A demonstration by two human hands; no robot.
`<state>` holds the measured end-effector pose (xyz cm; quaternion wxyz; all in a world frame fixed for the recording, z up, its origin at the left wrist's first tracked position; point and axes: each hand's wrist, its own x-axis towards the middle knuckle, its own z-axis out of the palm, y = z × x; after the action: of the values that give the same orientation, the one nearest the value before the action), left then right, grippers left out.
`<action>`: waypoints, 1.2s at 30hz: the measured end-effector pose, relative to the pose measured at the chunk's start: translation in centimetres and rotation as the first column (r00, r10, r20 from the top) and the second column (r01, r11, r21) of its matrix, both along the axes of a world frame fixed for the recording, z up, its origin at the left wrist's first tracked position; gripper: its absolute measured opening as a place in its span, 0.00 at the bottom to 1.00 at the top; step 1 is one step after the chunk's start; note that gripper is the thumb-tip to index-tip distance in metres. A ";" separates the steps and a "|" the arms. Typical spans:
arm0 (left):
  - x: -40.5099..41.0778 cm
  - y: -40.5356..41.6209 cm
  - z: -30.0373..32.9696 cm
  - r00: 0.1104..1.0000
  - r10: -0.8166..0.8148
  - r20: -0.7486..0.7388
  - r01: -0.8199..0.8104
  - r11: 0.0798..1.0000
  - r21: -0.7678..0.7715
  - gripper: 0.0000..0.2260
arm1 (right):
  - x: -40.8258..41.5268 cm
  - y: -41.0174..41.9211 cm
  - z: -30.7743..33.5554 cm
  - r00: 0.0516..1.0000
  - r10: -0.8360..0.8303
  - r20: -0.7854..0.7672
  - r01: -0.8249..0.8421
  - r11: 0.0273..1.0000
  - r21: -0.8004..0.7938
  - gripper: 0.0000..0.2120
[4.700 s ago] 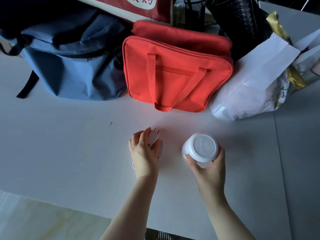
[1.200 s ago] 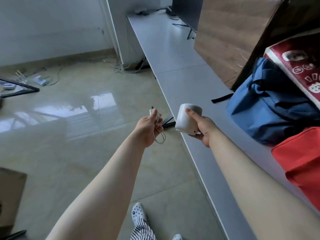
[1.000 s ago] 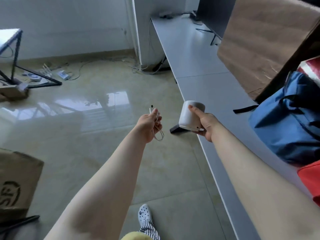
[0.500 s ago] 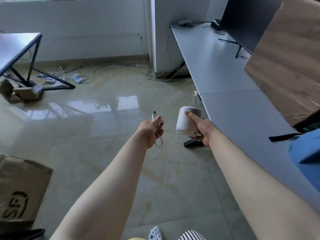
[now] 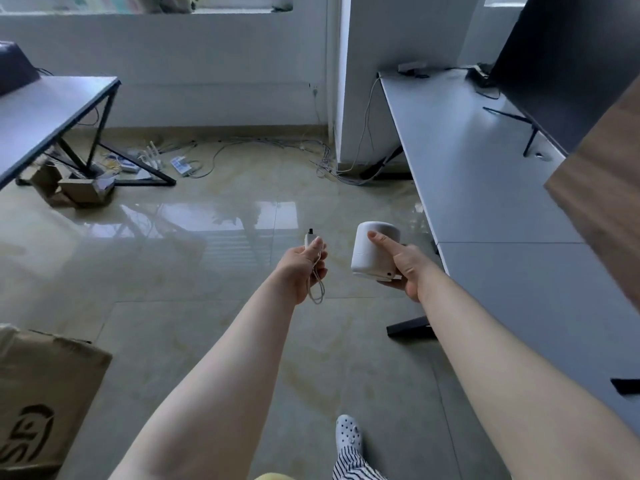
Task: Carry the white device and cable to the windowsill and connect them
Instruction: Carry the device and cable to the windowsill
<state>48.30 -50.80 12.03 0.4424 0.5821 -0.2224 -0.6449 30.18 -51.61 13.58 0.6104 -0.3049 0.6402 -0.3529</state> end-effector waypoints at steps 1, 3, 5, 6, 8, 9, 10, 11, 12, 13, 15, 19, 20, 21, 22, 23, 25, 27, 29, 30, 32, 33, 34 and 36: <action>0.0 -1.4 0.2 1.000 0.015 0.005 -0.015 1.000 0.001 0.09 | -0.2 -1.6 0.1 1.000 0.009 0.007 -0.009 1.000 -0.001 0.27; 0.0 -3.8 0.4 0.999 0.043 0.010 -0.043 0.999 0.008 0.09 | -0.4 -4.3 0.3 1.000 0.026 0.012 -0.026 1.000 0.007 0.27; 0.1 -5.9 0.5 0.998 0.064 0.007 -0.065 0.998 0.019 0.09 | -0.4 -6.6 0.5 0.999 0.046 0.006 -0.046 0.999 0.012 0.27; 0.1 -6.8 0.5 0.997 0.077 0.003 -0.077 0.997 0.023 0.09 | -0.3 -7.7 0.6 0.998 0.055 0.002 -0.055 0.998 0.012 0.28; 0.4 -8.4 0.5 0.994 0.111 -0.010 -0.111 0.993 0.032 0.10 | -0.1 -9.8 0.6 0.998 0.069 -0.005 -0.069 0.997 0.020 0.30; 0.5 -9.1 0.4 0.992 0.125 -0.017 -0.124 0.992 0.035 0.10 | 0.1 -10.8 0.6 0.997 0.076 -0.006 -0.075 0.997 0.021 0.30; 0.8 -9.8 0.4 0.990 0.137 -0.023 -0.136 0.990 0.038 0.10 | 0.4 -11.7 0.6 0.996 0.083 -0.007 -0.083 0.996 0.021 0.31; 1.1 -10.6 0.4 0.989 0.148 -0.028 -0.146 0.988 0.041 0.10 | 0.7 -12.6 0.5 0.996 0.092 -0.009 -0.092 0.995 0.023 0.31; 1.4 -11.3 0.4 0.987 0.156 -0.030 -0.154 0.987 0.044 0.10 | 1.1 -13.5 0.4 0.995 0.101 -0.008 -0.100 0.995 0.027 0.31; 1.7 -12.1 0.4 0.986 0.162 -0.033 -0.160 0.986 0.046 0.10 | 1.5 -14.3 0.4 0.994 0.109 -0.005 -0.109 0.994 0.030 0.31; 2.4 -13.7 0.2 0.983 0.178 -0.038 -0.176 0.983 0.049 0.10 | 2.4 -16.1 0.1 0.992 0.124 -0.001 -0.124 0.992 0.033 0.29; 4.3 -17.2 -0.7 0.983 0.183 -0.035 -0.180 0.982 0.060 0.10 | 4.3 -19.6 -0.6 0.989 0.145 -0.008 -0.144 0.989 0.027 0.24; 4.7 -18.1 -1.0 0.983 0.179 -0.033 -0.176 0.982 0.064 0.10 | 4.8 -20.6 -0.9 0.989 0.145 -0.012 -0.144 0.989 0.026 0.23; 5.2 -19.2 -1.4 0.984 0.176 -0.032 -0.173 0.982 0.069 0.10 | 5.4 -21.6 -1.2 0.990 0.143 -0.014 -0.143 0.989 0.029 0.22; 5.7 -20.2 -1.7 0.984 0.174 -0.032 -0.172 0.983 0.070 0.10 | 5.9 -22.6 -1.5 0.989 0.144 -0.017 -0.143 0.989 0.030 0.21; 6.1 -21.4 -1.9 0.985 0.170 -0.036 -0.167 0.984 0.067 0.10 | 6.4 -23.6 -1.7 0.989 0.144 -0.019 -0.144 0.989 0.032 0.22; 7.1 -24.2 -2.3 0.988 0.153 -0.029 -0.151 0.986 0.067 0.11 | 7.5 -26.0 -2.4 0.990 0.139 -0.031 -0.138 0.989 0.044 0.28; 8.2 -26.9 -2.6 0.990 0.138 -0.017 -0.136 0.988 0.068 0.11 | 8.4 -28.1 -3.0 0.990 0.134 -0.038 -0.132 0.990 0.053 0.33; 9.3 -29.4 -3.0 0.992 0.128 -0.007 -0.127 0.989 0.072 0.11 | 9.5 -30.2 -3.5 0.992 0.124 -0.036 -0.121 0.990 0.067 0.34; 9.8 -30.6 -3.1 0.992 0.125 -0.004 -0.124 0.989 0.074 0.11 | 10.1 -31.3 -3.6 0.992 0.124 -0.034 -0.122 0.990 0.071 0.34; 10.9 -33.0 -3.4 0.993 0.115 -0.001 -0.114 0.990 0.086 0.11 | 11.3 -33.6 -3.9 0.993 0.113 -0.040 -0.109 0.990 0.085 0.33; 11.5 -34.1 -3.6 0.994 0.106 0.000 -0.106 0.990 0.092 0.11 | 11.9 -34.7 -3.9 0.993 0.108 -0.042 -0.104 0.991 0.087 0.32; 12.0 -35.1 -3.8 0.995 0.099 0.003 -0.099 0.990 0.098 0.11 | 12.5 -35.7 -4.0 0.993 0.108 -0.045 -0.104 0.991 0.089 0.31; 13.1 -37.2 -3.8 0.996 0.086 0.008 -0.086 0.991 0.101 0.11 | 13.6 -37.9 -3.9 0.994 0.102 -0.046 -0.098 0.991 0.087 0.29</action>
<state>61.42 -88.03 8.23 0.4392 0.6143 -0.1649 -0.6345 43.75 -89.54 9.66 0.6237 -0.3191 0.6536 -0.2864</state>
